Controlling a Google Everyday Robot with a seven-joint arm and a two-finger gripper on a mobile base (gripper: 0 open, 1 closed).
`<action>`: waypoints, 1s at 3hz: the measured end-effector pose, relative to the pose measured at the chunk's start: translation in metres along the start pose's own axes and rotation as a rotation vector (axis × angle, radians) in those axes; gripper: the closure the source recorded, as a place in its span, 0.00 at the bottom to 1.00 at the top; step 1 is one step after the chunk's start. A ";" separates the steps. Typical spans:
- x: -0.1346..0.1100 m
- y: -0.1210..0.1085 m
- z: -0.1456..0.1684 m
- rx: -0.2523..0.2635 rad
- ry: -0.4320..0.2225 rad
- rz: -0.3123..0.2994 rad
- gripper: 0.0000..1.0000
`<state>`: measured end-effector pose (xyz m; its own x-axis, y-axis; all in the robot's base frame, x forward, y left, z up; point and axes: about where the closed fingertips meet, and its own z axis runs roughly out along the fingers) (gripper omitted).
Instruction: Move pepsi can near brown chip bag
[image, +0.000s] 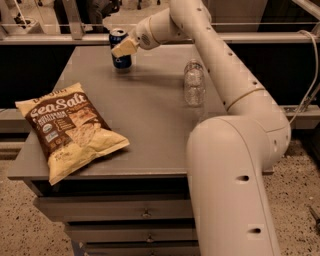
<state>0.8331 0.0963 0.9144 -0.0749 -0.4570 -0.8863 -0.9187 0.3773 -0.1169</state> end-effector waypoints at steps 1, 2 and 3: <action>-0.006 0.024 -0.037 -0.039 -0.012 -0.035 1.00; -0.001 0.059 -0.077 -0.070 0.009 -0.085 1.00; 0.014 0.095 -0.100 -0.111 0.041 -0.122 1.00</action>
Offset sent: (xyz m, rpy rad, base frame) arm -0.1625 -0.0705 0.0267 -0.0954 -0.0422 0.1561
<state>0.7056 0.0453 0.9353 0.0262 -0.5273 -0.8493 -0.9590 0.2265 -0.1702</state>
